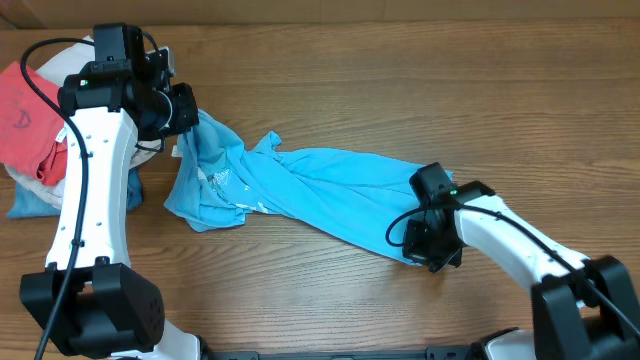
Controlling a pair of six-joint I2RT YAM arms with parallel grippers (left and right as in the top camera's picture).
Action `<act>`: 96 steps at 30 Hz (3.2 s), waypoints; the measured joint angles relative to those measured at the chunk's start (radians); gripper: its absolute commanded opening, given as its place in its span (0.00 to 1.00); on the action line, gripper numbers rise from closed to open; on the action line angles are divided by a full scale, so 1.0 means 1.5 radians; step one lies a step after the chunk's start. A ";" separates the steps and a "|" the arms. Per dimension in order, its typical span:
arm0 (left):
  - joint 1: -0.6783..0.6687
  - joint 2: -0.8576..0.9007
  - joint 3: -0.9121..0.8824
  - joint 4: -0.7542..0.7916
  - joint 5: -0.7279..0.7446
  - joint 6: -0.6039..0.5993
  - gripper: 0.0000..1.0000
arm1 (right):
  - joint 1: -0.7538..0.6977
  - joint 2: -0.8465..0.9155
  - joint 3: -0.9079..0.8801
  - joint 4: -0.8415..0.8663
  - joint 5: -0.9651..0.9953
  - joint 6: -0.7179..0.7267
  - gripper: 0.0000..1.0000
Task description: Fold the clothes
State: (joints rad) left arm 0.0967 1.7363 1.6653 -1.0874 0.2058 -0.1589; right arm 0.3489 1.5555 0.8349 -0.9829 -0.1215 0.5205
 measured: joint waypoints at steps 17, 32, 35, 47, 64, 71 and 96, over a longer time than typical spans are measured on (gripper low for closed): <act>-0.001 -0.397 0.012 -0.006 -0.024 0.004 0.04 | -0.145 -0.140 0.799 -0.440 0.098 -0.119 0.04; -0.003 -0.611 0.041 0.002 -0.154 -0.012 0.04 | -0.146 -0.180 1.093 -0.476 0.193 -0.133 0.04; -0.003 -0.574 0.041 0.007 -0.153 -0.015 0.04 | -0.146 -0.146 1.094 -0.476 0.213 -0.133 0.04; -0.003 -0.146 0.043 0.321 -0.082 -0.020 0.04 | -0.218 0.259 1.089 -0.247 0.229 -0.153 0.04; 0.050 0.053 0.572 0.160 0.065 -0.073 0.04 | -0.389 0.291 1.285 -0.244 0.081 -0.173 0.04; -0.012 0.053 0.539 -0.168 0.093 -0.031 0.04 | -0.389 0.280 1.239 -0.420 0.074 -0.197 0.04; -0.071 0.218 0.098 -0.342 -0.056 0.041 0.04 | -0.422 0.262 0.513 -0.374 0.066 -0.238 0.04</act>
State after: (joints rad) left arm -0.0101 2.0636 1.8126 -1.6005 0.1211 -0.0975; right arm -0.2848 1.9488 1.6043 -1.5444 -0.0223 0.1635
